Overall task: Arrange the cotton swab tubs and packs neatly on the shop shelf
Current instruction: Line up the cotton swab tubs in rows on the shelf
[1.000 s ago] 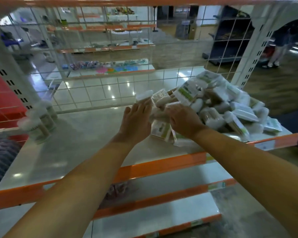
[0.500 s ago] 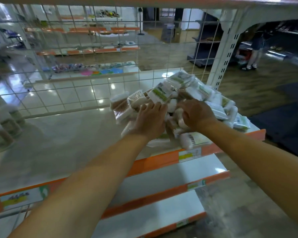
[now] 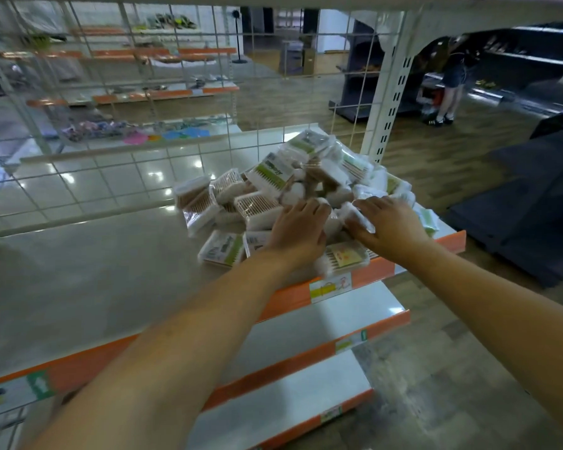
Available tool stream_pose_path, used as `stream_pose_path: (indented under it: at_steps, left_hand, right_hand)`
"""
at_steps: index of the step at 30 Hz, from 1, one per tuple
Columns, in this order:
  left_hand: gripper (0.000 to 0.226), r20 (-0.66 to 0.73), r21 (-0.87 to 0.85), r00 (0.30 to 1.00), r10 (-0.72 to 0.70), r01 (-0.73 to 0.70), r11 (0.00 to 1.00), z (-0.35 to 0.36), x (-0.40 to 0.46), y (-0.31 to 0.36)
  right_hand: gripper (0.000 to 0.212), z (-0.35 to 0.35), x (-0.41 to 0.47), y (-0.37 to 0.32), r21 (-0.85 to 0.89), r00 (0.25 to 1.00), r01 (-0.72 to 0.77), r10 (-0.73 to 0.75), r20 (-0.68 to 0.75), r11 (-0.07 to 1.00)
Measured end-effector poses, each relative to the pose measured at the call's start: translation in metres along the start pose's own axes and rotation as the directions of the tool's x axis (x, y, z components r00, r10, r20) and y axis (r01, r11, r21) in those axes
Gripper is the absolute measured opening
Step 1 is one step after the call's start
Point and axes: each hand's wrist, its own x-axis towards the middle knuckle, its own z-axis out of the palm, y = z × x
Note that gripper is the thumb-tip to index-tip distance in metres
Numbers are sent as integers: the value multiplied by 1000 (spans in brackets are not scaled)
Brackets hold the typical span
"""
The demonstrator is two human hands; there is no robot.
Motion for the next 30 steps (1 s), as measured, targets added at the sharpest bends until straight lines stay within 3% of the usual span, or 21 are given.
stream_pose_path:
  at_steps: [4, 9, 15, 23, 30]
  left_hand:
    - [35, -33, -22, 998, 51, -52, 998, 4, -1, 5]
    - [48, 19, -36, 976, 217, -216, 976, 9, -8, 14]
    - [56, 51, 2, 949, 311, -311, 950, 15, -17, 17]
    - [51, 146, 13, 975, 170, -174, 985, 26, -23, 19]
    - [58, 109, -80, 989, 102, -93, 992, 16, -26, 14]
  right_hand:
    - [43, 4, -7, 2, 40, 1000, -19, 19, -16, 999]
    - [67, 9, -7, 3, 95, 1000, -21, 22, -5, 995]
    - [46, 11, -8, 2, 63, 999, -38, 40, -17, 997]
    - [45, 15, -9, 3, 80, 1000, -22, 24, -16, 997]
    - [47, 9, -8, 5, 93, 1000, -22, 23, -19, 995]
